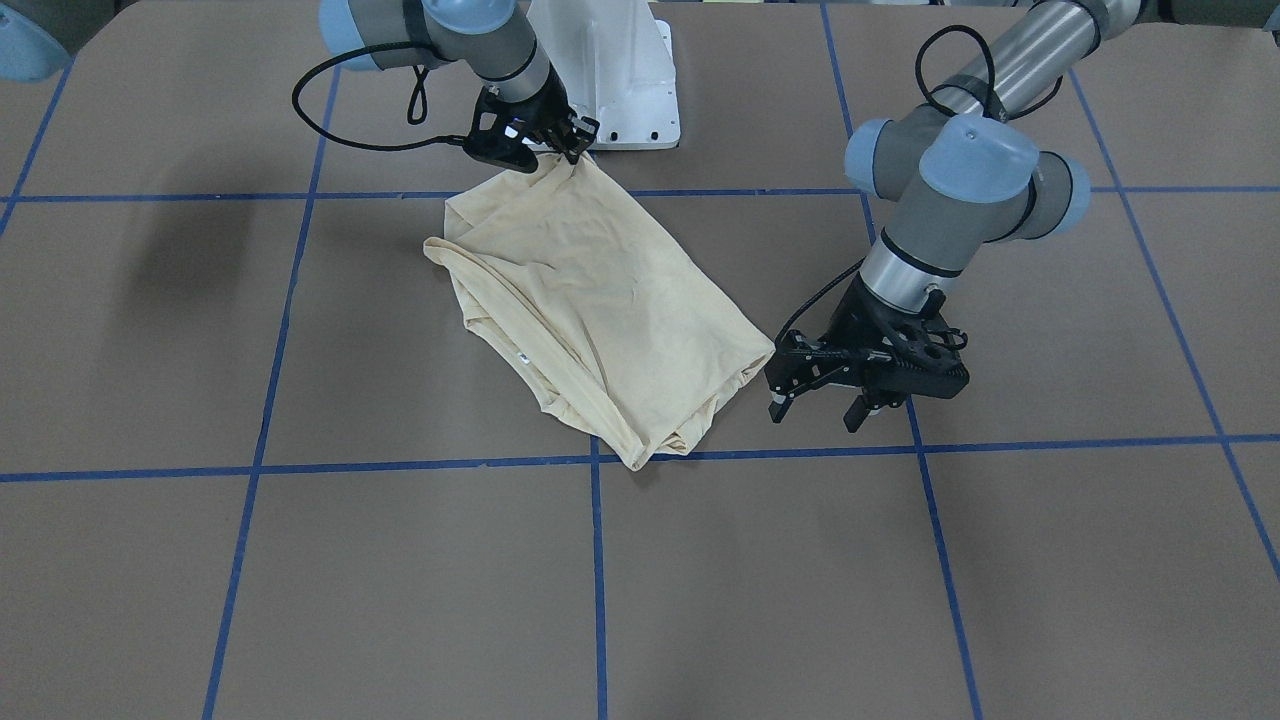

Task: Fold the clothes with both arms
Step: 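Pull the shirt edge toward the robot with the right gripper, rotating the bundle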

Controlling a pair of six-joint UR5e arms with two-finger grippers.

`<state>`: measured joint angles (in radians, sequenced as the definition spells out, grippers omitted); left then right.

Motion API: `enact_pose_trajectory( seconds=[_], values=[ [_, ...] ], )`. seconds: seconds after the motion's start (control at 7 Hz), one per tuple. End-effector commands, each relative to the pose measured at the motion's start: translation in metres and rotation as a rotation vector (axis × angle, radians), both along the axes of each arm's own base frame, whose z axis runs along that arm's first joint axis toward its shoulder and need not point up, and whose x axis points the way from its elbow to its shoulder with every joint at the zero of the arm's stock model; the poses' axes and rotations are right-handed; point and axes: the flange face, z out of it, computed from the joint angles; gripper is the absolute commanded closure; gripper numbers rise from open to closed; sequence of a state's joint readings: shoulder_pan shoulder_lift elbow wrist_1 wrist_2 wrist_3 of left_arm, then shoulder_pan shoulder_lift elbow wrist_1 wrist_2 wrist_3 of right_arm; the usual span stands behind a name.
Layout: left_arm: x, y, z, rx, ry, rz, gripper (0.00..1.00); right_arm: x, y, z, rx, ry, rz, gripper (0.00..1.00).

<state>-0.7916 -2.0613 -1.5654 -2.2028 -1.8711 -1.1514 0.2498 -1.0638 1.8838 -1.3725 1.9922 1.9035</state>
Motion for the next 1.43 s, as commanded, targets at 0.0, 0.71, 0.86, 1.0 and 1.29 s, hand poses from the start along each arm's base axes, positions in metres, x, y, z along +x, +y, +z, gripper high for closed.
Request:
enact_pose_trajectory(
  seconds=[0.0,0.71,0.86,1.0,1.29],
  values=[
    [0.002,0.001,-0.002,0.002,0.004,0.005,0.05,-0.002,0.008,0.002,-0.009,0.002,-0.013,0.00],
    [0.037,0.072,0.021,-0.070,0.063,0.084,0.03,0.087,-0.141,-0.001,0.070,-0.009,0.255,0.00],
    [0.051,0.105,0.017,-0.104,0.111,0.106,0.04,0.098,-0.154,0.001,0.092,-0.006,0.271,0.00],
    [0.062,0.118,0.018,-0.124,0.117,0.123,0.04,0.104,-0.161,0.002,0.107,-0.005,0.277,0.00],
    [0.068,0.119,0.029,-0.144,0.096,0.126,0.04,0.106,-0.164,0.002,0.108,-0.005,0.282,0.00]
  ],
)
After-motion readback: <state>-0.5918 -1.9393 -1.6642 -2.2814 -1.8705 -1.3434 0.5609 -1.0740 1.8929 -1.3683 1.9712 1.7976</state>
